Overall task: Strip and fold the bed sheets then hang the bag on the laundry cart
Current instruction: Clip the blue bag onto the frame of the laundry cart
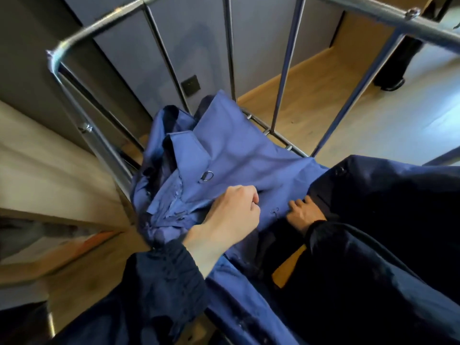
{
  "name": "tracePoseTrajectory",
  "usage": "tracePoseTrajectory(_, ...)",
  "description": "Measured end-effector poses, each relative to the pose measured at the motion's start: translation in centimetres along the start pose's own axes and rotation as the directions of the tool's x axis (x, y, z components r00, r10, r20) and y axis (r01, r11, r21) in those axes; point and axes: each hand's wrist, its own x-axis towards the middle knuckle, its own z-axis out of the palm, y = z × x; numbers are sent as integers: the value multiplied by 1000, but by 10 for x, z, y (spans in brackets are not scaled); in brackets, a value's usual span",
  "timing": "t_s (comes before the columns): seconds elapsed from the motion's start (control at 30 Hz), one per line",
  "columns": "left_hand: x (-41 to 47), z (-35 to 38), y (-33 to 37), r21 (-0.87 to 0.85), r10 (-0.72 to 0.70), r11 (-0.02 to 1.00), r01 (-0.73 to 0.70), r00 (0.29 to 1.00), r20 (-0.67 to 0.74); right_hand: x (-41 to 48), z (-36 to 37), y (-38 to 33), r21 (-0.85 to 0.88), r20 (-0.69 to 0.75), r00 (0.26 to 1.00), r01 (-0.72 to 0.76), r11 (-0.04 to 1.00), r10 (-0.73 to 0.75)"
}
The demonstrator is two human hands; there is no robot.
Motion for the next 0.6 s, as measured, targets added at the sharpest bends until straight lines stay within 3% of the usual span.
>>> tracePoseTrajectory(0.07, -3, -2, 3, -2, -6, 1000, 6, 1000, 20, -5, 2, 3, 128, 70, 997, 5, 992, -14)
tracePoseTrajectory(0.2, -8, -3, 6, 21, -3, 1000, 2, 998, 64, -39, -62, 1, 124, 80, 996, 22, 992, -32)
tracePoseTrajectory(0.3, -11, 3, 2, 54, 25, 998, -33, 987, 160, -52, -87, 15, 165, 95, 992, -101, 981, 87)
tracePoseTrajectory(0.37, -12, 10, 1, 148, 52, 984, -100, 954, 296, -61, -99, 34, 239, 145, 972, -218, 946, 187)
tracePoseTrajectory(0.5, -14, 26, 6, 309, 68, 909, -278, 832, 550, -71, -108, 79, 498, 220, 916, -402, 768, 336)
tracePoseTrajectory(0.6, -20, 45, 21, 490, 39, 818, -302, 878, 476, -66, -112, 102, 735, 247, 858, -469, 490, 450)
